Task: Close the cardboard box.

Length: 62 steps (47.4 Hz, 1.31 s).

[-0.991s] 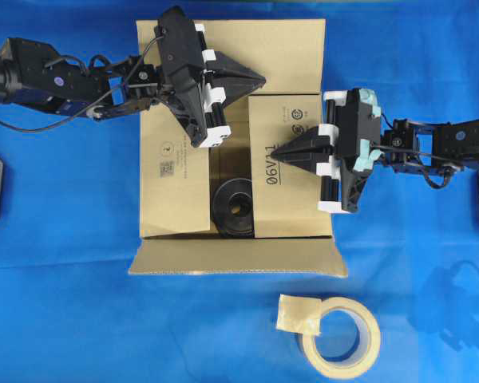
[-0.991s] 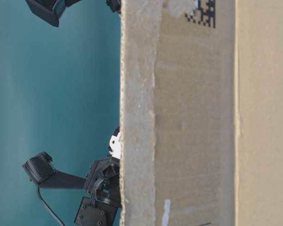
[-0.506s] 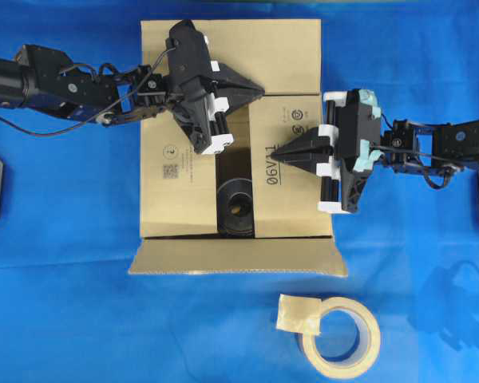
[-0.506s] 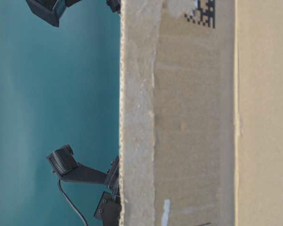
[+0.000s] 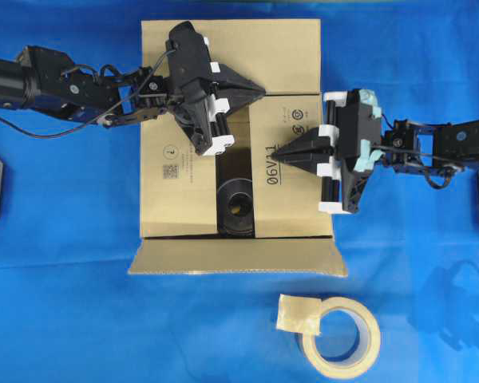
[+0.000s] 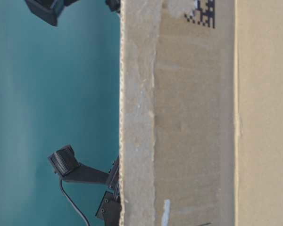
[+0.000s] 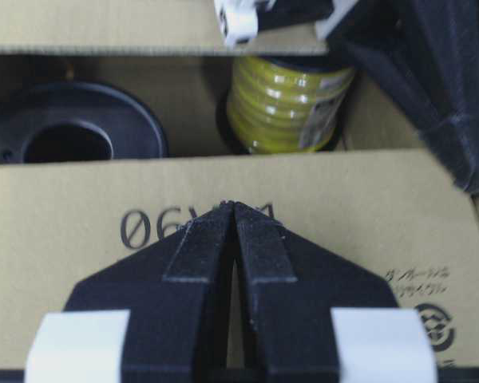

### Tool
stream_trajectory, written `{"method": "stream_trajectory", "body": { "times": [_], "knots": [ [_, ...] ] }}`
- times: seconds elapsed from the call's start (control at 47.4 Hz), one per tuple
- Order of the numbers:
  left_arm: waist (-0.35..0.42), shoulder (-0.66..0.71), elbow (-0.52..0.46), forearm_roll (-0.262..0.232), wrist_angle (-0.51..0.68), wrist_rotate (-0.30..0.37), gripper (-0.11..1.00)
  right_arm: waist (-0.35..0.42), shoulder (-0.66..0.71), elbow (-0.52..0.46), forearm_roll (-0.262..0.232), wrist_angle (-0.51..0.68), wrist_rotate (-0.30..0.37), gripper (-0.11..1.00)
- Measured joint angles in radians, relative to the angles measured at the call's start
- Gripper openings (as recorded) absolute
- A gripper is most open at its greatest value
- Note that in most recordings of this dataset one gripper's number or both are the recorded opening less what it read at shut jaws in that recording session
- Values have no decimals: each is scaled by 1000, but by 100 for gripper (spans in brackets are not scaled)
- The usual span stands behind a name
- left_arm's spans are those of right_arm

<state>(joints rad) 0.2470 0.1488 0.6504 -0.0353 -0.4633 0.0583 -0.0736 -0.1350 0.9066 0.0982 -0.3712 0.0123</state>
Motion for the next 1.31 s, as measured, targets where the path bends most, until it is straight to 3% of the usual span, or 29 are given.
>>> {"method": "stream_trajectory", "body": {
  "times": [0.38,0.696,1.012,1.307],
  "knots": [
    [-8,2,0,0,12,-5,0,71,-242,0,0,118,0,0],
    [-8,0,0,0,18,-3,0,261,-402,3,0,130,0,0],
    [-9,0,0,0,26,-5,0,499,-365,14,-6,124,-11,0],
    [-9,2,2,2,29,-5,0,512,-227,37,-5,100,-5,0]
  ]
}}
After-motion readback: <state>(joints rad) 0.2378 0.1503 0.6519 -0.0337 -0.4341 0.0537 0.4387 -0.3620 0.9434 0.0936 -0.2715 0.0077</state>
